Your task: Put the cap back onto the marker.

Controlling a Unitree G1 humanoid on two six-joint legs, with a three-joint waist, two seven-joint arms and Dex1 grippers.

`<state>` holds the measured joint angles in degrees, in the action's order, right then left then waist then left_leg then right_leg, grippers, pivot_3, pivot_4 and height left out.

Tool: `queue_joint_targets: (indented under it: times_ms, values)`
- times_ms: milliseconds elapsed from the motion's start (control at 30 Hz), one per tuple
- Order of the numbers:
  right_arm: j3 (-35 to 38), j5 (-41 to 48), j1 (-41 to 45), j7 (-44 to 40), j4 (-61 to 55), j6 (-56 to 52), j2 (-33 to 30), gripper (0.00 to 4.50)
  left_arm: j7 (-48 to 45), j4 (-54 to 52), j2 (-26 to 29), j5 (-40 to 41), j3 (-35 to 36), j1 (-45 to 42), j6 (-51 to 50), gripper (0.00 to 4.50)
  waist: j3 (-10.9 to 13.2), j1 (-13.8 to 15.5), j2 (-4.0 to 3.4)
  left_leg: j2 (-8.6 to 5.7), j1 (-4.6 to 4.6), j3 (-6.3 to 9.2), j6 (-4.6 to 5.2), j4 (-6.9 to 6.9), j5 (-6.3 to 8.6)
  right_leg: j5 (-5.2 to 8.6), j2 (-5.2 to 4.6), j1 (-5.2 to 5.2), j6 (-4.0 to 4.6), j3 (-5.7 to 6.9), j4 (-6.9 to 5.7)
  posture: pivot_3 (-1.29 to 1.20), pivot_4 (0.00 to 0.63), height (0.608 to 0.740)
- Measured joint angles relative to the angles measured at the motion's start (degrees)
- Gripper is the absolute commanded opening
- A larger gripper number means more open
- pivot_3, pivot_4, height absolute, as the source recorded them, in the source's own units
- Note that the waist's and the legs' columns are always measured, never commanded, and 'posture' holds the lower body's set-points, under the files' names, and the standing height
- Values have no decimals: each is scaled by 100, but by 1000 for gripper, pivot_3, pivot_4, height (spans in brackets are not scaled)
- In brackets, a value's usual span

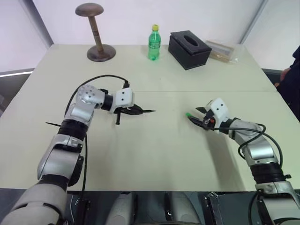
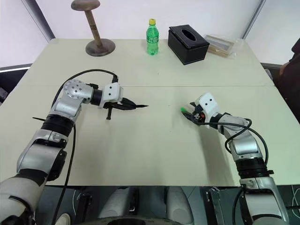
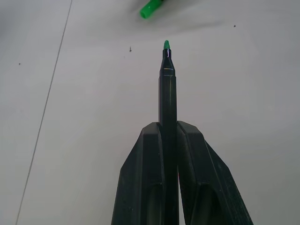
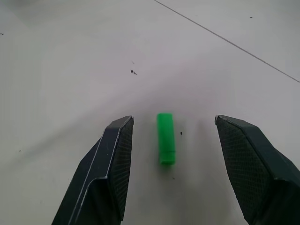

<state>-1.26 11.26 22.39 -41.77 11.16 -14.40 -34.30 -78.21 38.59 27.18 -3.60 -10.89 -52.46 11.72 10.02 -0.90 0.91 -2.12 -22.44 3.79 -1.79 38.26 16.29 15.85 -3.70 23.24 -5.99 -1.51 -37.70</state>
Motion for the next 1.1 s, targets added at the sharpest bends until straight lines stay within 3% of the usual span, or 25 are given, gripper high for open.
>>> queue_joint_targets:
  times_ms: [433, 533, 667, 933, 1100]
  values:
    - [-18, -165, 48, 24, 545, 362, 236, 2830, 27, 0, 124, 31, -18, -1, 4, 25, 0, -8, 0, -1, 0, -1, -1, 0, 0, 0, 0, 1, 0, 0, -3, 0, 150, 740]
    - [-18, -165, 80, -5, 656, 455, 264, 1964, 68, 0, 137, 31, -28, -1, 5, 0, 0, -9, 0, -1, 1, 0, -1, 0, -1, 0, 0, 1, 0, 0, -5, 0, 150, 740]
    - [-28, -186, 79, -25, 699, 518, 303, 22, 77, 0, 144, 31, -76, -1, 6, 0, 0, -8, 0, 0, 1, -1, -1, 1, -1, 0, 0, 1, 0, -1, -5, 0, 150, 740]
    - [-39, -302, 47, 20, 616, 538, 309, 22, 64, 20, 162, 34, -144, -13, 133, 0, 0, -5, -1, -1, 1, 0, -2, 2, -1, 0, -1, 0, 0, -1, -6, 0, 150, 740]
    - [-262, -716, -489, 47, -676, 151, -129, 22, -82, 359, 94, 41, -186, -190, 404, 0, 0, 21, -2, -4, -4, 0, -1, 1, -1, 0, -2, 5, 0, -1, -4, 0, 150, 740]
